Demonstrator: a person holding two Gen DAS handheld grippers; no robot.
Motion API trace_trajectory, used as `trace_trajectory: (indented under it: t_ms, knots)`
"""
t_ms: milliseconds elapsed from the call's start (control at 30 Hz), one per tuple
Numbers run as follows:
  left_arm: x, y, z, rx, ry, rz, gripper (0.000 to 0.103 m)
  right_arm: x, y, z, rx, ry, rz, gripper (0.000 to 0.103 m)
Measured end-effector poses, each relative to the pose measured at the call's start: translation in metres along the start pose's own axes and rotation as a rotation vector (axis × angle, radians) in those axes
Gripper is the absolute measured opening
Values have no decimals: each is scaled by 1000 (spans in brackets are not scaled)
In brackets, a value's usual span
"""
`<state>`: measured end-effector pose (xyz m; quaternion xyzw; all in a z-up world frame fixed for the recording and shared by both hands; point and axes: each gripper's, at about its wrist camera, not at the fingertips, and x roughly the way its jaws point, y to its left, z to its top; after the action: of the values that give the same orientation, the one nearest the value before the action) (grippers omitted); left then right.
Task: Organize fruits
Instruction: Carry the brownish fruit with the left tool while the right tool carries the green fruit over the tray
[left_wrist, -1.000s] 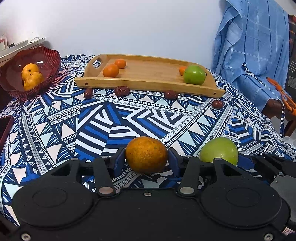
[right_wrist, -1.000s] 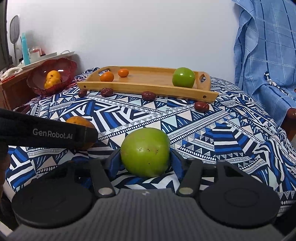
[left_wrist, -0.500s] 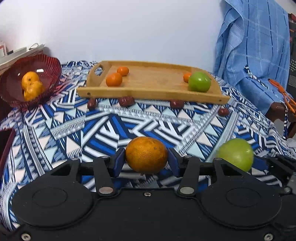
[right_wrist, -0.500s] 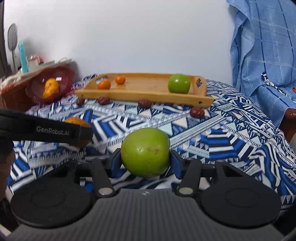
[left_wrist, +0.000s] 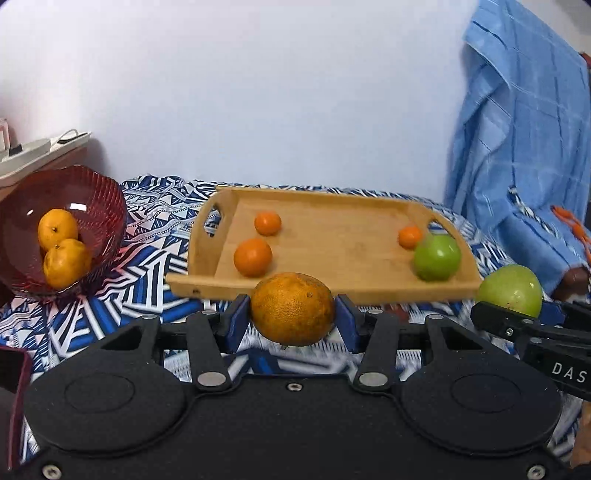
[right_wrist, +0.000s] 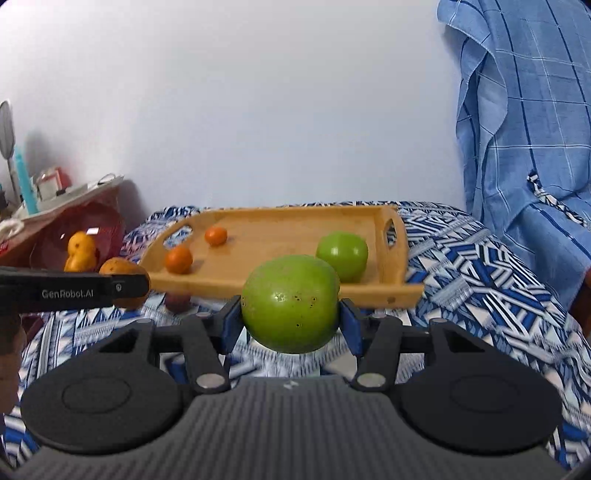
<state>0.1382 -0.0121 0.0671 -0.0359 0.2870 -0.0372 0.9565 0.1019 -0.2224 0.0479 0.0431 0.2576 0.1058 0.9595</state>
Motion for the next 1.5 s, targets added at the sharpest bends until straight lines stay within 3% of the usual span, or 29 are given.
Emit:
trace_trajectory:
  t_ms: [200, 700, 1067, 1500]
  knots:
    - [40, 5, 17, -16, 13, -6, 48, 41, 1, 21, -2, 9, 22, 58]
    - [103, -14, 40, 77, 18, -39, 48, 125, -16, 66, 55, 61, 72, 59]
    - [122, -17, 32, 107, 56, -40, 48, 180, -25, 81, 42, 227, 56, 59]
    - [128, -15, 32, 105, 64, -35, 48, 202, -23, 79, 22, 302, 28, 59]
